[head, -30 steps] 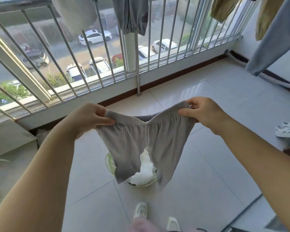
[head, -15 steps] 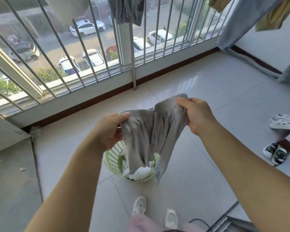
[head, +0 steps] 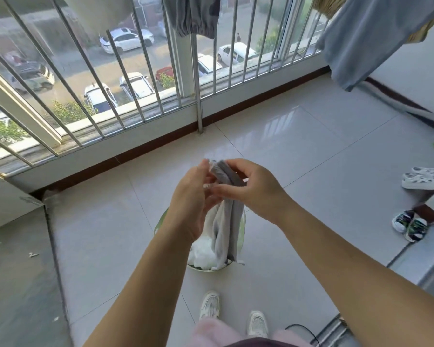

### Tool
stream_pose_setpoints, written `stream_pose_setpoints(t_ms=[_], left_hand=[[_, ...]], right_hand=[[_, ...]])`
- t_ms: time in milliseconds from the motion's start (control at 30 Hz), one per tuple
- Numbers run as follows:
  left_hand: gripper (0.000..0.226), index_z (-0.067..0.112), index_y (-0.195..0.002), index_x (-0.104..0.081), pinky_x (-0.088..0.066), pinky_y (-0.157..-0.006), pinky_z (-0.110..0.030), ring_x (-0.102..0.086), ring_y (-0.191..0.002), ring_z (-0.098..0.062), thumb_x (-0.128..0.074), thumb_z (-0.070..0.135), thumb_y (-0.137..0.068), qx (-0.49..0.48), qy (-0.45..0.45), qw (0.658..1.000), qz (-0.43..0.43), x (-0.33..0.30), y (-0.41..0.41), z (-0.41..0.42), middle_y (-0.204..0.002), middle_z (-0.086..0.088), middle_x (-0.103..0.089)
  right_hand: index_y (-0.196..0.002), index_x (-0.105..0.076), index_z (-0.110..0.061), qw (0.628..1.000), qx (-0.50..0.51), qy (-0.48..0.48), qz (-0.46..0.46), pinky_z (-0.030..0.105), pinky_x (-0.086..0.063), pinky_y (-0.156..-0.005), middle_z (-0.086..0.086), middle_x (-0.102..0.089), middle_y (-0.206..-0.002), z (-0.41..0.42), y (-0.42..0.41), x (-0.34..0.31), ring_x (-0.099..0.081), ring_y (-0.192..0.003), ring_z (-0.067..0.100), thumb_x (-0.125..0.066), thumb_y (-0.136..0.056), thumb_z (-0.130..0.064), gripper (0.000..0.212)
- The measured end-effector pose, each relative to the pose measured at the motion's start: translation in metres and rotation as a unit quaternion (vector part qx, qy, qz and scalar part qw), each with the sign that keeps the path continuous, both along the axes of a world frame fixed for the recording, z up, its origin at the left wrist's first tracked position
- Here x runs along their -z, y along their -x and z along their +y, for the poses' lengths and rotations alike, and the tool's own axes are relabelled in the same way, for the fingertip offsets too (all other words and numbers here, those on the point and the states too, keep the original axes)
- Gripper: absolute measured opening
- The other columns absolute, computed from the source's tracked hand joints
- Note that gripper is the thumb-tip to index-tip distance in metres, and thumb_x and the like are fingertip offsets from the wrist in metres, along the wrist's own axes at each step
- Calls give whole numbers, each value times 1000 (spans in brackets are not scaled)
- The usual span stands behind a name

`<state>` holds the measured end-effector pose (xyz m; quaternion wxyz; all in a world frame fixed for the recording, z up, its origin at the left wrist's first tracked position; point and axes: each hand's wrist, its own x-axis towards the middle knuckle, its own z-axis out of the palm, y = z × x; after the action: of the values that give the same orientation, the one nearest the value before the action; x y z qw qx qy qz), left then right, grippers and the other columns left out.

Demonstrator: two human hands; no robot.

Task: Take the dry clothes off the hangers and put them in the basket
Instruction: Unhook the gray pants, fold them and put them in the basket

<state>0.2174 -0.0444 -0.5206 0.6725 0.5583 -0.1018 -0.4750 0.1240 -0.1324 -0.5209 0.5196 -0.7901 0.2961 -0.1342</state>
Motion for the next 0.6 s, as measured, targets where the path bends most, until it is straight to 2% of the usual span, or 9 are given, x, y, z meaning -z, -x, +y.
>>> stream_pose_setpoints(t_ms=[67,133,167,233,300,367,433,500,600], left_hand=[[33,3,-93,-60,-56,-76,-30,-67,-71,-16,-37,26,-99,2,8,1000,1,-3,0,2,-67,0,-70],[26,1,-94,-60,-57,-78,-31,-68,-77,-20,-38,14,-98,16,11,1000,-11,-5,0,4,-80,-7,-69],[21,2,-94,-60,-58,-77,-31,-68,-78,-22,-40,8,-97,18,6,999,-33,-4,-2,6,-86,-10,-67],[12,9,-93,-57,-58,-71,-28,-66,-77,-20,-50,0,-91,-2,-33,988,-152,3,-9,10,-93,-13,-63],[27,17,-101,-51,-51,-72,-21,-56,-83,-15,-65,3,-82,-24,-114,936,-333,14,-23,15,-103,-8,-52],[64,23,-125,-41,-42,-83,-21,-44,-96,-12,-77,12,-73,0,-163,895,-415,23,-37,19,-115,-1,-36],[90,29,-138,-31,-36,-99,-31,-36,-112,-12,-82,13,-66,75,-171,899,-396,27,-49,22,-124,1,-30],[78,38,-126,-42,-32,-104,-31,-36,-113,-6,-82,11,-64,139,-150,906,-370,27,-59,23,-128,5,-32],[58,43,-102,-51,-34,-92,-19,-47,-99,6,-80,10,-65,169,-95,918,-346,26,-70,20,-119,11,-50]], right_hand=[[-108,-62,-15,998,19,60,15,17,-52,-72,-1,-66,-94,-2,-4,2,-61,-83,9,-73,-79,-24,33],[-104,-64,-12,996,60,64,-2,22,-53,-73,0,-66,-90,-4,-8,2,-61,-82,13,-68,-82,-16,22],[-103,-65,-12,996,72,51,-15,18,-52,-71,-2,-65,-87,-5,-8,2,-61,-80,11,-67,-83,-14,20],[-102,-66,-15,997,64,28,-29,10,-48,-66,-7,-64,-84,-5,-9,-1,-59,-76,2,-67,-83,-12,19],[-102,-66,-15,998,38,9,-40,5,-45,-63,-12,-62,-81,-5,-10,-3,-58,-73,-4,-68,-82,-9,21],[-101,-65,-17,998,21,-15,-58,5,-44,-64,-14,-62,-80,-5,-10,-6,-57,-71,-10,-68,-82,-7,22],[-100,-65,-18,996,10,-42,-75,7,-46,-67,-12,-63,-82,-7,-10,-10,-58,-73,-9,-67,-81,-4,23],[-100,-66,-18,995,-6,-60,-84,11,-48,-70,-8,-64,-86,-10,-12,-15,-58,-77,-6,-66,-81,-3,24],[-99,-66,-20,993,-26,-69,-93,19,-51,-79,-2,-66,-93,-15,-15,-23,-58,-88,4,-65,-82,-3,24]])
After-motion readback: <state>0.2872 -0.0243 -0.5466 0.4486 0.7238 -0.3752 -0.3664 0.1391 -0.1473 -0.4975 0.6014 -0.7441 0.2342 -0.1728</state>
